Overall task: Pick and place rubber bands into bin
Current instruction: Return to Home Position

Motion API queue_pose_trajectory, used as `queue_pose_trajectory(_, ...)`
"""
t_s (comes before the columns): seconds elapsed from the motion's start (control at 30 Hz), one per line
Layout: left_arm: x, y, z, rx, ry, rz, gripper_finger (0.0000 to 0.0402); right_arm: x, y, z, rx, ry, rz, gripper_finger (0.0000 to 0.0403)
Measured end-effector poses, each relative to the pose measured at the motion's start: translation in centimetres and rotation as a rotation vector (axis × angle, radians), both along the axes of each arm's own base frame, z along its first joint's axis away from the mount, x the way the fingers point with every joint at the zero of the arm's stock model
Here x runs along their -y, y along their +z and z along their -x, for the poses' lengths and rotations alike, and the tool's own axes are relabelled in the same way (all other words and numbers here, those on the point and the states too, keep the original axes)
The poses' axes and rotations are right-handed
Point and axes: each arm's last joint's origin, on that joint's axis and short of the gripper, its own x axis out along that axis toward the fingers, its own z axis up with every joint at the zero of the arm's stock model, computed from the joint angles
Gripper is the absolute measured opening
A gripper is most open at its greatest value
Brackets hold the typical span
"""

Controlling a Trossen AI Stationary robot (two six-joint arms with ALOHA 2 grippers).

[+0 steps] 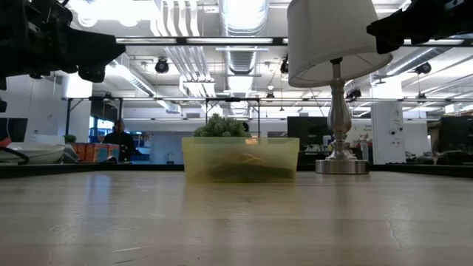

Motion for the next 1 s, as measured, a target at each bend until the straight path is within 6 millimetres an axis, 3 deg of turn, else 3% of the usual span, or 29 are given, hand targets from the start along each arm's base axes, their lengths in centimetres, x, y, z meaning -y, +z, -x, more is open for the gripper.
queue_pose_trajectory(0.4,0.2,0.0,0.6,0.007,0.004,-0.075,0.0144,-0.1,-0.4,0.3,-0.034,-0.001,-0.009,0.0048)
queue_pose_trajectory(1.0,0.0,0.3,0.9,-0.019,0.071,-0.042,0.0144,-0.9,0.1,3.5,0.105,-0.021,-0.023,0.0048)
